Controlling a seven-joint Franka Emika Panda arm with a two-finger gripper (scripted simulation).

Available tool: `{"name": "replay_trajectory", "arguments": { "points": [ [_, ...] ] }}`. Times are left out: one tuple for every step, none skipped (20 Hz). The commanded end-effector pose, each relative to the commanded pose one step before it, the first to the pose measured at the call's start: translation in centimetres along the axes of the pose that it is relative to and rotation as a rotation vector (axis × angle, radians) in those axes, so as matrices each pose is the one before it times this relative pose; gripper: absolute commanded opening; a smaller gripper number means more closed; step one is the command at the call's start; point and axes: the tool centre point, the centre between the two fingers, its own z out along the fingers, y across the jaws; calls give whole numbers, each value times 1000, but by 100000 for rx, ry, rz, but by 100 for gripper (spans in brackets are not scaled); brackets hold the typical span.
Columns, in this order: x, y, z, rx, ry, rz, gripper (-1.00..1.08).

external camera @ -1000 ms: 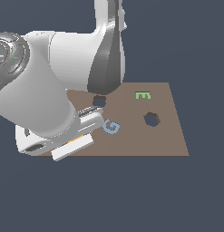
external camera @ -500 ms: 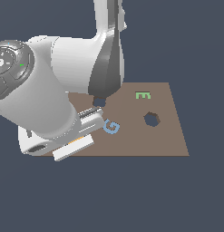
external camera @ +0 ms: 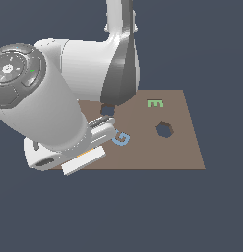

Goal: Insert a designated object into the corresponding slot on a board.

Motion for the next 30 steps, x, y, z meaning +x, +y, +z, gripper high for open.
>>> {"name": "replay_trajectory", "arguments": {
  "points": [
    [953,-1436,-87,41,105,-4298,-100],
    [502,-777,-36,-4,2,-2496,-100],
    [555,-863,-40,-5,3,-2769,-100],
    [592,-924,-43,-5,3,-2960,-100],
    [618,-969,-44,-5,3,-3098,-100],
    [636,-1003,-46,-4,3,-3203,-100],
    [651,-1031,-47,-4,2,-3288,-100],
    [664,-1056,-48,-4,2,-3361,-100],
    [674,-1078,-48,-4,2,-3426,-100],
    [684,-1100,-49,-3,2,-3486,-100],
    [692,-1120,-49,-2,1,-3542,-100],
    [701,-1140,-50,-2,1,-3597,-100],
    [709,-1160,-50,-1,0,-3653,-100],
    [716,-1179,-51,0,-1,-3703,-100],
    [672,-1114,-47,1,-2,-3489,-100],
    [603,-1003,-42,2,-2,-3136,-100],
    [542,-905,-37,3,-3,-2824,-100],
    [488,-818,-33,4,-3,-2546,-100],
    [437,-736,-29,4,-3,-2286,-100],
    [390,-659,-26,5,-4,-2043,-100],
    [345,-586,-23,5,-4,-1810,-100],
    [301,-516,-20,5,-4,-1588,-100],
    [260,-448,-17,5,-4,-1374,-100],
    [220,-383,-14,5,-4,-1170,-100],
    [183,-320,-11,5,-3,-974,-100],
    [146,-259,-9,4,-3,-784,-100],
    [112,-199,-7,4,-2,-602,-100],
    [79,-141,-5,3,-2,-426,-100],
    [45,-83,-3,2,-1,-249,-100],
    [23,-33,-1,1,0,-98,-100]
  ]
}}
